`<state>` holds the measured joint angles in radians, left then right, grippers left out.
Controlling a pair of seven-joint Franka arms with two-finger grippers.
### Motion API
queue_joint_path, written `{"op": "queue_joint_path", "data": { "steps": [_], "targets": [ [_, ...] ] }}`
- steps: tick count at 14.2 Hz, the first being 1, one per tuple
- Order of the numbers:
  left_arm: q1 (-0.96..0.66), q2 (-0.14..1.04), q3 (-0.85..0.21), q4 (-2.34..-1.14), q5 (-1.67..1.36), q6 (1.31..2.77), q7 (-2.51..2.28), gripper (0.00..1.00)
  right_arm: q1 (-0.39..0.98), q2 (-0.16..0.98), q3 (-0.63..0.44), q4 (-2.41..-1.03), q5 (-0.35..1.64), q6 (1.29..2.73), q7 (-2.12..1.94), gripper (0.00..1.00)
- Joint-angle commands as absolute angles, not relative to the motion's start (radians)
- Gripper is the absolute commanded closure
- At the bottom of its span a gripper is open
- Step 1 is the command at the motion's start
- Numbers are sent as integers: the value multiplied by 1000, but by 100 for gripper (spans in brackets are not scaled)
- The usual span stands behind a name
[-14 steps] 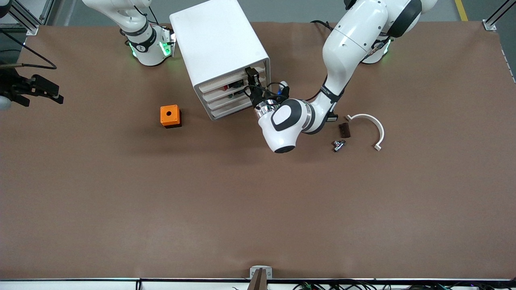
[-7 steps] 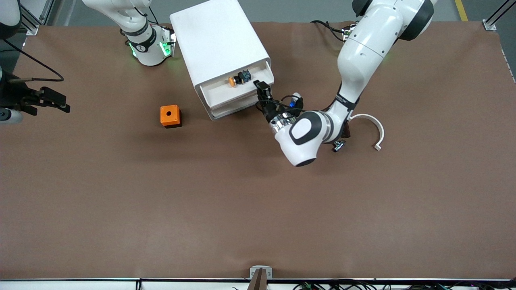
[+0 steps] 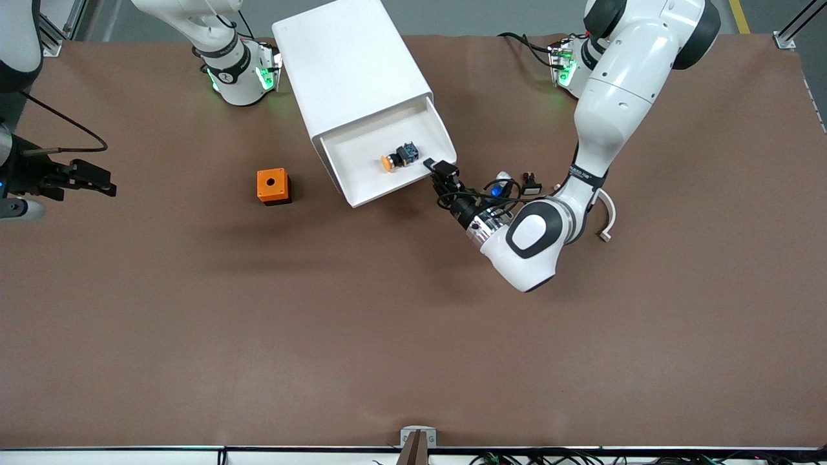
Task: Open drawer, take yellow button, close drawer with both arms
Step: 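Pull the drawer out of the cabinet with the left gripper, then release the drawer and draw back the left gripper while the right gripper reaches in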
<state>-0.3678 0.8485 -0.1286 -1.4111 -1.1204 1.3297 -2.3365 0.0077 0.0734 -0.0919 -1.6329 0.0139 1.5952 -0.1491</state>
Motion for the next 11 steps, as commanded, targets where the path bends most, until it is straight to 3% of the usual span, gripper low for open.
{"op": "queue_joint_path", "data": {
  "steps": [1, 3, 5, 7, 8, 10, 11],
  "targets": [
    [-351, 861, -115, -1393, -1132, 1318, -2324, 86, 2, 107, -94, -1592, 2, 1585, -152, 0],
    [-344, 861, -115, -1388, -1132, 1318, -2321, 85, 0, 136, -95, -1592, 0, 1586, -152, 0],
    [-344, 861, -114, -1388, -1134, 1321, -2318, 76, -12, 155, -98, -1592, 5, 1586, -152, 0],
    [-341, 858, -112, -1387, -1131, 1319, -2281, 32, -28, 175, -98, -1592, 14, 1589, -149, 0],
    [-334, 856, -112, -1382, -1129, 1319, -2223, 14, -28, 178, -98, -1592, 14, 1589, -147, 0],
    [-321, 851, -113, -1368, -1134, 1319, -2079, 2, -22, 176, -97, -1592, 21, 1592, -138, 0],
    [-319, 851, -114, -1350, -1135, 1318, -2006, 1, -17, 176, -97, -1589, 21, 1594, -137, 0]
  ]
}}
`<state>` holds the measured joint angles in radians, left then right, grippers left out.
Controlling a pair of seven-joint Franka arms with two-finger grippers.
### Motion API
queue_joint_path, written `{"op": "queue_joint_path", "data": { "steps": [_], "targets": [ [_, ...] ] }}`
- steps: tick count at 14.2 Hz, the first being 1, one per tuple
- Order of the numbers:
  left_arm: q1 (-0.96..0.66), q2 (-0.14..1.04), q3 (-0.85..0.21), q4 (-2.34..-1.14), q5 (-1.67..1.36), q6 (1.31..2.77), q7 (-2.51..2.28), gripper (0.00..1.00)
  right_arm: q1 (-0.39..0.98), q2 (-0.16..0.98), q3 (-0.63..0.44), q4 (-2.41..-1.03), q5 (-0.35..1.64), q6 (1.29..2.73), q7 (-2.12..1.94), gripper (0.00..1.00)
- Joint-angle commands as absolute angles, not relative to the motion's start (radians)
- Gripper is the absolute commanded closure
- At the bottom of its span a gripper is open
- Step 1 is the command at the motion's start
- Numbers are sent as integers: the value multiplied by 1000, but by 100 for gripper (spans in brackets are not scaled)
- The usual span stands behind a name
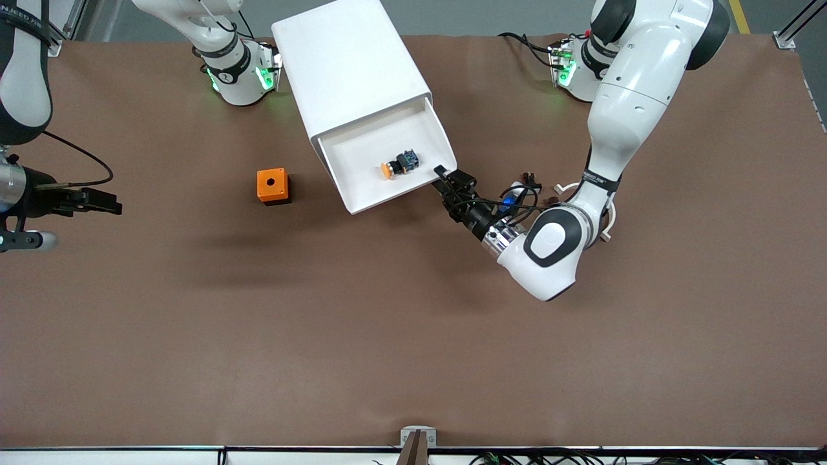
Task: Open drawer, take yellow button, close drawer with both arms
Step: 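Release the drawer and draw back the left gripper while the right gripper reaches in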
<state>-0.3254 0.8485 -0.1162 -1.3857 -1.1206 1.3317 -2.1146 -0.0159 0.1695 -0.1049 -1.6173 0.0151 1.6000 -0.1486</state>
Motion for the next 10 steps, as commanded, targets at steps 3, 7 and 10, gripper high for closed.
{"op": "queue_joint_path", "data": {
  "steps": [3, 7, 10],
  "targets": [
    [-311, 851, -115, -1310, -1135, 1318, -1832, 1, -15, 175, -94, -1588, 67, 1585, -71, 0],
    [-324, 848, -59, -1209, -1111, 1319, -1512, 1, 5, 170, -92, -1589, 77, 1572, 20, 0],
    [-362, 796, 12, -1187, -1007, 1383, -1269, 1, 49, 163, -91, -1589, 77, 1565, 150, 0]
  ]
}}
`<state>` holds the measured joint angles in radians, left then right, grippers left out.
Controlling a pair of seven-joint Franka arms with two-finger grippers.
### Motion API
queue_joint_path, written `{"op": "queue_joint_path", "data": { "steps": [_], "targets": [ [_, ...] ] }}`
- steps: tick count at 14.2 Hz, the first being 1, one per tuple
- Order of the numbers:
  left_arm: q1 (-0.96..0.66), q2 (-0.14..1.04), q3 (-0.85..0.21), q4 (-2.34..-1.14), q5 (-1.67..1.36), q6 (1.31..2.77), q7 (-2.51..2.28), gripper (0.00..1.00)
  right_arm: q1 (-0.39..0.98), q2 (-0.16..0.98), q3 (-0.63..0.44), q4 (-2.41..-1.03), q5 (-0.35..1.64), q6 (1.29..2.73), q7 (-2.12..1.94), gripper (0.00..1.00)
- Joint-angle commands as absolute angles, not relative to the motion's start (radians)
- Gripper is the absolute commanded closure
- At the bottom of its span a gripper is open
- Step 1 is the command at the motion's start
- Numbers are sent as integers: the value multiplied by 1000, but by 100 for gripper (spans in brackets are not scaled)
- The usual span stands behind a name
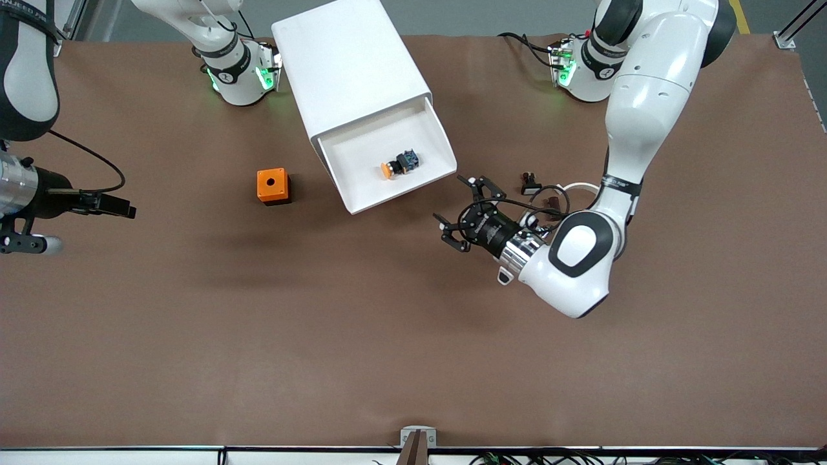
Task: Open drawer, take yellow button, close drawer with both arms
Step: 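Release the drawer and draw back the left gripper while the right gripper reaches in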
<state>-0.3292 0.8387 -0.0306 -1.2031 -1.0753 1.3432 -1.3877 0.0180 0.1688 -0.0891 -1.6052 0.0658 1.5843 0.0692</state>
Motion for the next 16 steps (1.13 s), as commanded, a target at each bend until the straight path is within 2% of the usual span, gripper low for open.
{"op": "queue_joint_path", "data": {
  "steps": [1, 4, 8, 16],
  "targets": [
    [-365, 772, 12, -1187, -943, 1426, -1217, 1, 61, 160, -91, -1589, 83, 1563, 202, 0],
    [-399, 694, 11, -1192, -726, 1581, -1125, 1, 95, 155, -89, -1588, 100, 1549, 314, 0],
    [-420, 660, 5, -1193, -484, 1735, -1117, 1, 150, 138, -89, -1588, 124, 1551, 494, 0],
    [-477, 627, 2, -1200, -129, 1821, -1126, 1, 262, 58, -87, -1588, 144, 1532, 782, 0]
  ]
}}
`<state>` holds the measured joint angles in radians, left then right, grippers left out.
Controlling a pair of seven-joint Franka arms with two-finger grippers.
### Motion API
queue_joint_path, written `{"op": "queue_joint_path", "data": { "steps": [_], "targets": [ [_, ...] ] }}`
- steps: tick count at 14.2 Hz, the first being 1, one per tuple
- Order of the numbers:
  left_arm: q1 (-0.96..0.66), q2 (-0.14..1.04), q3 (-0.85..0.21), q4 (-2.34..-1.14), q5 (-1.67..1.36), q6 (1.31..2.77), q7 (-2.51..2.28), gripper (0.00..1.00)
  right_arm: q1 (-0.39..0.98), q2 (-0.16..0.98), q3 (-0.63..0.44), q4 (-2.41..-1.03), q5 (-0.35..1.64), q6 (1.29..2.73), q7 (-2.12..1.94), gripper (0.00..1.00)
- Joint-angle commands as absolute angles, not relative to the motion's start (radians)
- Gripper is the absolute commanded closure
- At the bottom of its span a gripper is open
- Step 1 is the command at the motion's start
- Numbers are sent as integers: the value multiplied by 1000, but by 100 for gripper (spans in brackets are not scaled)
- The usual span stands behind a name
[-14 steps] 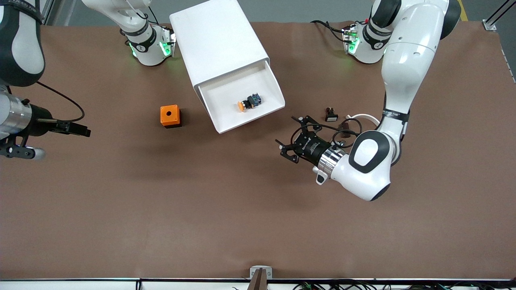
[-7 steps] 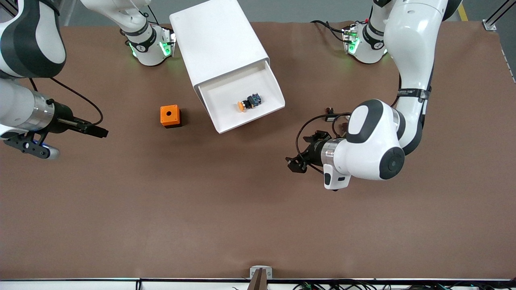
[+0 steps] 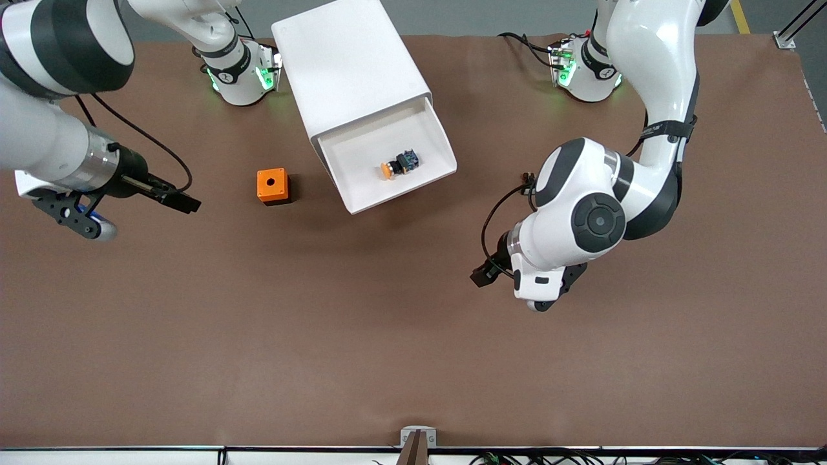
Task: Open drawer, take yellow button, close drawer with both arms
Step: 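Release the drawer and draw back the left gripper while the right gripper reaches in, then lower the right gripper into the drawer onto the yellow push button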
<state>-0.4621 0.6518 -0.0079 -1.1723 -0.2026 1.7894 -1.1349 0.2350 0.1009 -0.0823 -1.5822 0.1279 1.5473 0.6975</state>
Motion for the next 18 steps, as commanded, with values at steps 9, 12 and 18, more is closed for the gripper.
{"op": "queue_joint_path", "data": {
  "steps": [9, 12, 18],
  "targets": [
    [-482, 614, -23, -1206, -38, 1835, -1127, 1, 431, 64, -89, -1600, 144, 1555, 1166, 0],
    [-472, 614, -23, -1210, -37, 1835, -1127, 1, 485, 66, -90, -1615, 144, 1597, 1241, 0],
    [-476, 612, -26, -1212, -40, 1835, -1127, 1, 616, 104, -91, -1617, 137, 1655, 1442, 0]
  ]
}}
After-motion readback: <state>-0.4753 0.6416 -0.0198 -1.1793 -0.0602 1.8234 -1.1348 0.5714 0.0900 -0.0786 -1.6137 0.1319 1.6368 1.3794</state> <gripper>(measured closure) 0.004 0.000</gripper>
